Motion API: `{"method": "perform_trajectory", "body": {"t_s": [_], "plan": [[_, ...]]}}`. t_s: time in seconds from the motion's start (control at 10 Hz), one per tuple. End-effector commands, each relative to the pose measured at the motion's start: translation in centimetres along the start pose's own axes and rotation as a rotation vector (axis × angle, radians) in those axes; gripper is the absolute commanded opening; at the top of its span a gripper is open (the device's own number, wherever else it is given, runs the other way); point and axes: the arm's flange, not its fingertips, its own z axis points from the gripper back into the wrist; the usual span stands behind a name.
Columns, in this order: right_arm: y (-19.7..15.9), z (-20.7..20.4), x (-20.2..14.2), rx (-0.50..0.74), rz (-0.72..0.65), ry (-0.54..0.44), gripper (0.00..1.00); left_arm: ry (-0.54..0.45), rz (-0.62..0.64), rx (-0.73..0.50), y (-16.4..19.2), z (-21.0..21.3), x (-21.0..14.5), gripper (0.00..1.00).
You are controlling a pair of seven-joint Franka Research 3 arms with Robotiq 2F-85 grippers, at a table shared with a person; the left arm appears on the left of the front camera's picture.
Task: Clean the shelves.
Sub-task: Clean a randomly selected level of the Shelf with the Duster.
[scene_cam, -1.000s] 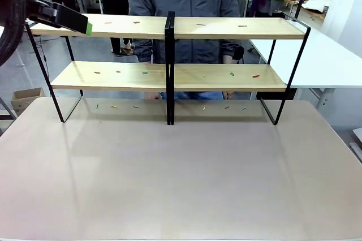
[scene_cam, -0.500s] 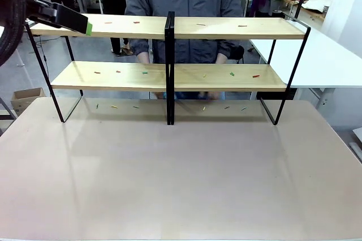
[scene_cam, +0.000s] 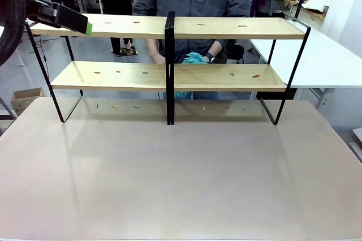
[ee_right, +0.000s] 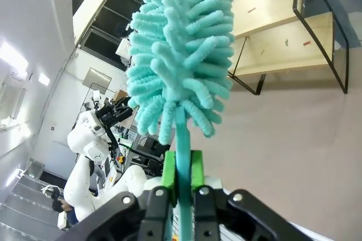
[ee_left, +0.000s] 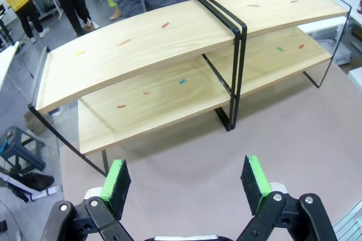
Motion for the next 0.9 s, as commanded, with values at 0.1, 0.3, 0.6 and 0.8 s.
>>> {"method": "perform_trajectory", "body": {"t_s": [0.1, 0.3, 0.6, 0.8], "plan": [[1.2, -0.9, -4.4, -0.109, 0.129, 0.244, 0.12, 0.004, 0.001, 0.009, 0.1, 0.0, 0.0, 1.0], [-0.5, -6.2, -10.3, -0.14, 0.175, 0.572, 0.12, 0.004, 0.001, 0.009, 0.1, 0.0, 0.0, 1.0], [-0.5, -6.5, -10.6, -0.151, 0.075, 0.562, 0.12, 0.004, 0.001, 0.009, 0.1, 0.0, 0.0, 1.0], [-1.1, -10.0, -12.4, -0.314, 0.113, 0.632, 0.12, 0.004, 0.001, 0.009, 0.1, 0.0, 0.0, 1.0]]}}
